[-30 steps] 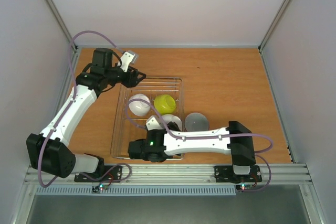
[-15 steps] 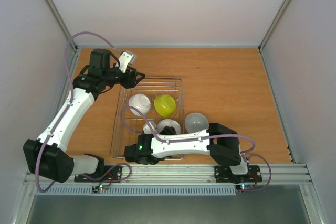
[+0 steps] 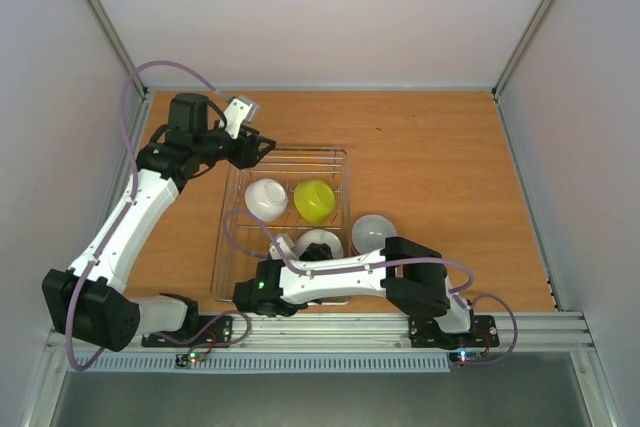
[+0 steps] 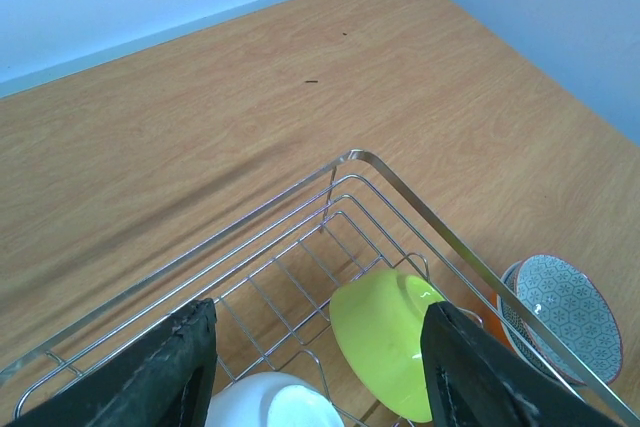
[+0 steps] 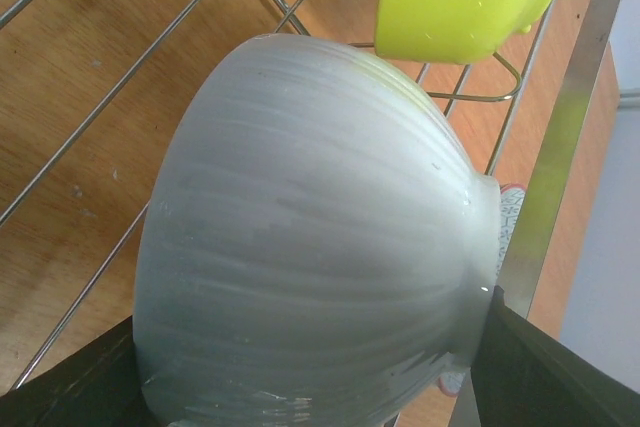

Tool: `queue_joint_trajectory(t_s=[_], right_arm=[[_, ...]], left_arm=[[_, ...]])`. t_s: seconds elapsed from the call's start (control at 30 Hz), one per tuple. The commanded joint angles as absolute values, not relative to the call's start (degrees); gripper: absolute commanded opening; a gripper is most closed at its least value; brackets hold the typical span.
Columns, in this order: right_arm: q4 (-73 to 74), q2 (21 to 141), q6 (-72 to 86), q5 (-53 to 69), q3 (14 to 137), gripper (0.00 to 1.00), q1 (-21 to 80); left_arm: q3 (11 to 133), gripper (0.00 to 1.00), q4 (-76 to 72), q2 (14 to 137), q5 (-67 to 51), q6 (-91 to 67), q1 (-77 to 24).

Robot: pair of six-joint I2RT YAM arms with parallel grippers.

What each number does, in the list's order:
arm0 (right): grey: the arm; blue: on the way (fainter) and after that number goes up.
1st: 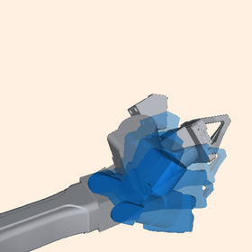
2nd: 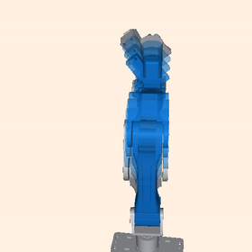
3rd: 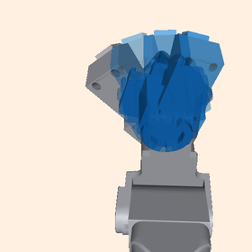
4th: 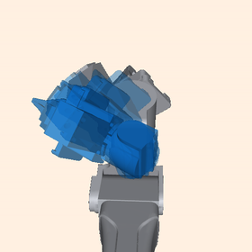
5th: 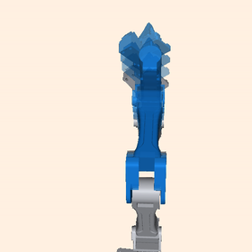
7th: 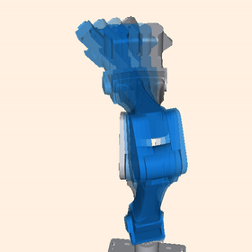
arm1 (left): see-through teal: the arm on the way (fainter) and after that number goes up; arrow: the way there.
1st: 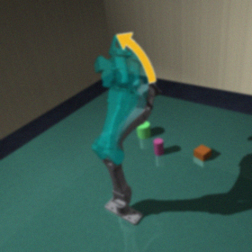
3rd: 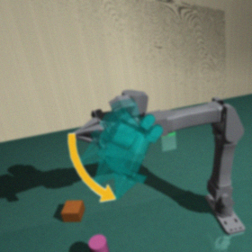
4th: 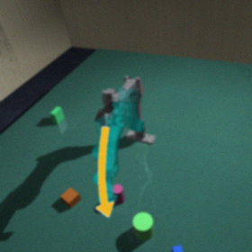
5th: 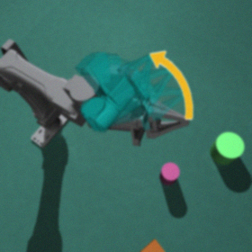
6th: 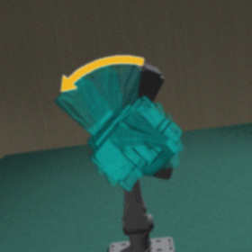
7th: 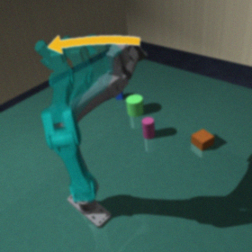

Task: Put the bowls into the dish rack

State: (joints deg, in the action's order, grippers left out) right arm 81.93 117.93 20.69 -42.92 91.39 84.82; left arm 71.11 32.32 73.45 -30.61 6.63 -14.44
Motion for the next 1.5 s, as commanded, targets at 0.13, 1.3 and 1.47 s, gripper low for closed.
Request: queue_joint_trajectory(t_s=[0.13,1.3,1.47], right_arm=[[75.0,117.4,18.6,-40.0,89.0,0.84,84.6],[47.8,79.6,6.1,-39.7,66.0,0.99,86.9],[55.1,71.7,14.8,-42.4,62.9,0.99,79.8]], left_arm=[[71.0,0.57,29.9,73.5,-30.2,6.5,-14.1],[72.3,0.56,31.7,76.3,-33.7,6.8,-14.2],[73.9,0.52,34.9,78.4,-32.0,8.6,-17.8]])
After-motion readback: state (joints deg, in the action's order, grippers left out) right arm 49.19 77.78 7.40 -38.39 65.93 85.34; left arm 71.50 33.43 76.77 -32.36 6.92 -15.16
